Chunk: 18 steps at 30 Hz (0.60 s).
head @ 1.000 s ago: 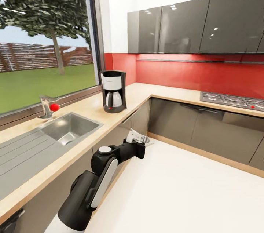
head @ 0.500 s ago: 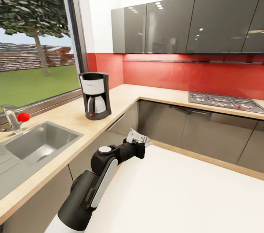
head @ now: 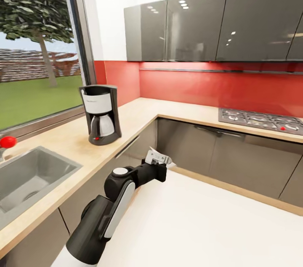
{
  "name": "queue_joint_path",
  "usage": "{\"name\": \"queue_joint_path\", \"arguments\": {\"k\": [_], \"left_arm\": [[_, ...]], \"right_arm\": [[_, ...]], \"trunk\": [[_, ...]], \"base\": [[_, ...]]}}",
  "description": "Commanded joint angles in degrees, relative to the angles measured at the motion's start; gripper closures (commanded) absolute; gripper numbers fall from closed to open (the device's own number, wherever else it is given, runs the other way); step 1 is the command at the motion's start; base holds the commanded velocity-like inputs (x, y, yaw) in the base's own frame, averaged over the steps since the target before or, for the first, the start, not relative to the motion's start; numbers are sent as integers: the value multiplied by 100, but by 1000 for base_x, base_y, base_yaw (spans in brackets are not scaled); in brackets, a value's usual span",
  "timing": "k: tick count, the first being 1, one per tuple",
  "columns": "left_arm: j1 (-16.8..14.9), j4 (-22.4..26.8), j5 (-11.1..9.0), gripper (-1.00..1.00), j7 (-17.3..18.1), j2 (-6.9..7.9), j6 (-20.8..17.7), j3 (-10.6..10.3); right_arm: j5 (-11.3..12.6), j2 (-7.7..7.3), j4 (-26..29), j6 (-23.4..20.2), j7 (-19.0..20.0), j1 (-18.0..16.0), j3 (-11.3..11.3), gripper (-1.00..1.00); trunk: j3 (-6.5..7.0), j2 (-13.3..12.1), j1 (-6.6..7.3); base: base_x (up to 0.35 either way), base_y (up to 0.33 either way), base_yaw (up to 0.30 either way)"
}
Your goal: Set up a coffee station on the kitchen countertop: keep the coffee maker on the countertop, move the bottle of coffee from the kitchen shelf to the counter next to the coffee maker, place a paper coffee filter on top of the coffee maker, put the saucer next to the coffee maker with the coffee cup on the saucer, and place the electric kettle next to the coffee maker.
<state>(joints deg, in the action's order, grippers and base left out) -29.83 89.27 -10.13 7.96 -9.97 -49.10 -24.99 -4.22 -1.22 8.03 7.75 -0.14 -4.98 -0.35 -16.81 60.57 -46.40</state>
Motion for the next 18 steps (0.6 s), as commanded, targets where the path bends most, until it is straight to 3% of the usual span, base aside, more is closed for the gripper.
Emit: {"name": "queue_joint_path", "arguments": {"k": [1, 10, 18], "left_arm": [[-5, 3, -7, 100, 3, -3, -29, 3], [-5, 3, -7, 100, -5, -3, -21, 8], [-5, -5, -7, 100, -5, -3, -21, 3]], "right_arm": [[-44, -1, -3, 15, -2, -3, 0, -100], [-44, -1, -3, 11, -4, -3, 7, -100], [-44, -1, -5, 7, -4, -3, 1, -100]], "trunk": [[-7, 5, -3], [-7, 5, -3], [-7, 5, -3]], "base": [[213, -143, 181], [84, -62, 219], [160, -211, 38]]}}
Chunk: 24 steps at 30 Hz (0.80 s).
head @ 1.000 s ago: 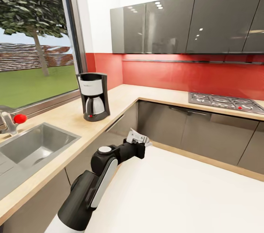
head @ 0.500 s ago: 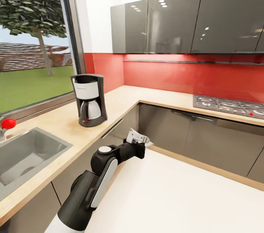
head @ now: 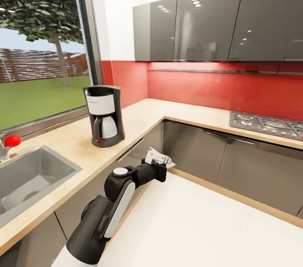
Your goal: Set up a coffee station on the kitchen countertop: keep the coffee maker on the countertop, move the bottle of coffee from the kitchen shelf to the counter next to the coffee maker, place a paper coffee filter on top of the coffee maker, put the saucer next to the coffee maker with the coffee cup on the saucer, and place the electric kettle next to the coffee maker.
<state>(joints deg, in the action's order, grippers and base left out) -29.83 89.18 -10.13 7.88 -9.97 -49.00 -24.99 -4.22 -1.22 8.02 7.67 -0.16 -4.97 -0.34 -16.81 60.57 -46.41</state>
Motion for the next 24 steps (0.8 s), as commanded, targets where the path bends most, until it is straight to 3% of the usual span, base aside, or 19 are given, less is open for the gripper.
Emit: {"name": "queue_joint_path", "arguments": {"k": [1, 5, 7, 11, 15, 16, 19, 22, 23, 24], "left_arm": [[-5, 3, -4, 100, 3, -3, -31, 3], [-5, 8, -1, 100, -3, -3, -31, -6], [-16, 24, 2, 100, -320, -3, -54, -21], [-376, 28, 1, 100, -603, -3, -288, -7], [-1053, 19, -13, 100, -668, -3, -647, 183], [-1399, 6, -90, 100, -679, -3, -720, 398], [-1924, -119, -247, 100, -686, -3, -770, 718], [-2522, -578, -326, 100, -689, -3, -790, 877], [-3105, -1122, -354, 100, -690, -3, -797, 937], [-3310, -1331, -360, 100, -690, -3, -798, 961]], "right_arm": [[-44, -1, -4, 16, 0, -4, 0, -100], [-44, -1, -4, 16, -1, -4, 1, -100], [-44, -1, -4, 16, -2, -4, 5, -100], [-44, -1, -6, 16, -2, -4, 1, -100], [-44, -1, -9, 16, -2, -4, 4, -100], [-44, -1, -8, 16, -2, -4, 1, -100], [-44, -1, -7, 16, -2, -4, 5, -100], [-45, -1, -4, 16, -2, -4, 5, -100], [-45, -1, -4, 16, -2, -4, 7, -100], [-45, -1, -3, 16, -2, -4, 5, -100]], "trunk": [[-7, 5, -2], [-7, 5, -2], [-7, 5, -2], [-7, 5, -2], [-7, 5, -2], [-7, 5, -2], [-7, 5, -2], [-7, 5, -2], [-7, 5, -2], [-7, 5, -2]], "base": [[176, -227, 4], [102, -123, 2], [4, -5, 0], [1, -1, 0], [0, 0, 0], [0, 0, 0], [0, 0, 0], [0, 0, 0], [0, 0, 0], [0, 0, 0]]}}
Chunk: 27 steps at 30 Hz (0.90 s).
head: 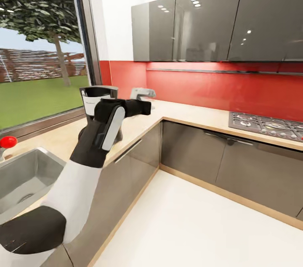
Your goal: Set up a coffee station on the kitchen countertop: keep the coffee maker on the countertop, move the bottle of coffee from the kitchen shelf to the counter next to the coffee maker, place a paper coffee filter on top of the coffee maker, put the saucer next to the coffee maker with the coffee cup on the saucer, and place the electric kettle next to the coffee maker.
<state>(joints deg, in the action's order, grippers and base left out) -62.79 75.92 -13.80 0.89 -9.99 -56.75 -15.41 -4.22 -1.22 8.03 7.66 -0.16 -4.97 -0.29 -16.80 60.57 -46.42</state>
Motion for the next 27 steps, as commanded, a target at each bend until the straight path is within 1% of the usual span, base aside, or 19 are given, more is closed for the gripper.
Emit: {"name": "queue_joint_path", "arguments": {"k": [1, 2, 3, 4, 5, 6, 8, 9, 10, 11, 14, 16, 17, 19, 20, 23, 25, 26, 27], "left_arm": [[-226, -230, 1, 100, 9, -1, -25, 41], [-644, -693, -5, 100, 8, -1, -26, 154], [-853, -930, -8, 100, 8, -1, -27, 231], [-1267, -1400, -11, 100, 8, -1, -28, 416], [-1827, -2106, -13, 100, 8, -1, -29, 683], [-2172, -2595, -11, 100, 6, -1, -26, 799], [-2508, -3078, -11, 100, -24, -1, -24, 876], [-2819, -3534, -10, 100, -139, -1, -23, 925], [-2961, -3741, -10, 100, -236, -1, -22, 943], [-3349, -4263, -9, 100, -626, -1, -28, 980], [-3788, -4867, -9, 100, -1007, -1, -32, 1005], [-4078, -5227, -9, 100, -1144, -1, -31, 1013], [-4700, -6092, 5, 100, -1281, -1, -30, 1021], [-4986, -6507, 20, 100, -1307, 71, -31, 1011], [-5038, -6583, 34, 100, -1321, 92, -33, 1001], [-5163, -6790, 227, 100, -1376, 144, -46, 897], [-5216, -7058, 580, 100, -1394, 166, -86, 722], [-5229, -7190, 708, 100, -1399, 171, -105, 656], [-5233, -7235, 755, 100, -1401, 173, -113, 631]], "right_arm": [[-46, -1, -4, 16, -2, -4, 1, -100], [-45, -1, -4, 16, -2, -4, 2, -100], [-45, -1, -3, 16, -2, -4, 2, -100], [-46, -1, -5, 16, -2, -4, 1, -100], [-48, -1, -4, 18, -2, -4, 1, -100], [-48, -1, -4, 20, -2, -4, 2, -100], [-48, -1, -4, 22, -2, -4, 2, -100], [-48, -4, -5, 23, -2, -4, 2, -100], [-49, -6, -5, 23, -2, -4, 3, -100], [-51, -8, -4, 24, -2, -4, 2, -100], [-52, -7, -3, 24, -2, -4, -2, -100], [-52, -8, -3, 24, -2, -4, -4, -100], [-52, -8, -3, 25, -2, -4, -5, -100], [-52, -8, -3, 25, -2, -4, -5, -100], [-52, -9, -3, 25, -2, -4, -5, -100], [-52, -9, -4, 25, -2, -4, -6, -100], [-52, -9, -4, 25, -2, -4, -6, -100], [-52, -9, -3, 25, -2, -4, -6, -100], [-52, -9, -3, 25, -2, -4, -6, -100]], "trunk": [[-8, 5, -1], [-8, 5, -1], [-8, 5, -1], [-8, 5, -1], [-8, 5, -1], [-8, 5, -1], [-8, 5, -1], [-8, 5, -1], [-8, 5, -1], [-8, 5, -1], [-8, 5, -1], [-8, 5, -1], [-8, 5, -1], [-8, 5, -1], [-8, 5, -1], [-8, 5, -1], [-8, 5, -1], [-8, 5, -1], [-8, 5, -1]], "base": [[0, 0, 0], [0, 0, 0], [0, 0, 0], [0, 0, 0], [0, 0, 0], [0, 0, 0], [0, 0, 0], [0, 0, 0], [0, 0, 0], [0, 0, 0], [0, 0, 0], [0, 0, 0], [0, 0, 0], [0, 0, 0], [0, 0, 0], [0, 0, 0], [0, 0, 0], [0, 0, 0], [0, 0, 0]]}}
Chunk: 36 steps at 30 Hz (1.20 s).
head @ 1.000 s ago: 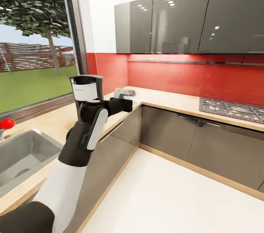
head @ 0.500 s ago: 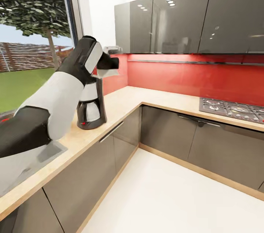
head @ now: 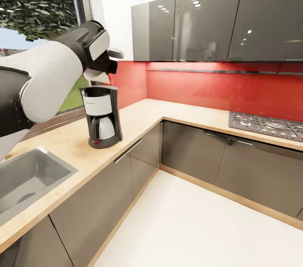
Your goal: Set up a coffee station on the kitchen countertop: keep the coffee maker on the countertop, move the bottle of coffee from the kitchen shelf to the counter next to the coffee maker, place a paper coffee filter on top of the coffee maker, put the saucer next to the coffee maker with the coffee cup on the saucer, and place the electric kettle next to the coffee maker.
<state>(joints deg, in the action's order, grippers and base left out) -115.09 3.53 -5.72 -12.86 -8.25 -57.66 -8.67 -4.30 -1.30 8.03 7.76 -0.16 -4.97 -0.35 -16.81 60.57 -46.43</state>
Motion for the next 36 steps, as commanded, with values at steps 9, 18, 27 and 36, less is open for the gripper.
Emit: {"name": "queue_joint_path", "arguments": {"k": [9, 18, 27, 36], "left_arm": [[-22, -197, 122, 100, -23, -4, -104, -1213], [-23, -212, 125, 100, -13, -17, -114, -1516], [-15, -242, 117, 100, 793, -9, -130, -1492], [-14, -239, 123, 100, 1283, 37, -131, -1534]], "right_arm": [[-45, -2, -3, 15, -2, -4, 3, -100], [-45, -2, -3, 15, -2, -4, 0, -100], [-45, -2, -3, 15, -2, -4, 0, -100], [-45, -2, -3, 15, -2, -4, 0, -100]], "trunk": [[-7, 5, 0], [-7, 5, 0], [-7, 5, 0], [-7, 5, 0]], "base": [[0, 0, 0], [0, 0, 0], [0, 0, 0], [0, 0, 0]]}}
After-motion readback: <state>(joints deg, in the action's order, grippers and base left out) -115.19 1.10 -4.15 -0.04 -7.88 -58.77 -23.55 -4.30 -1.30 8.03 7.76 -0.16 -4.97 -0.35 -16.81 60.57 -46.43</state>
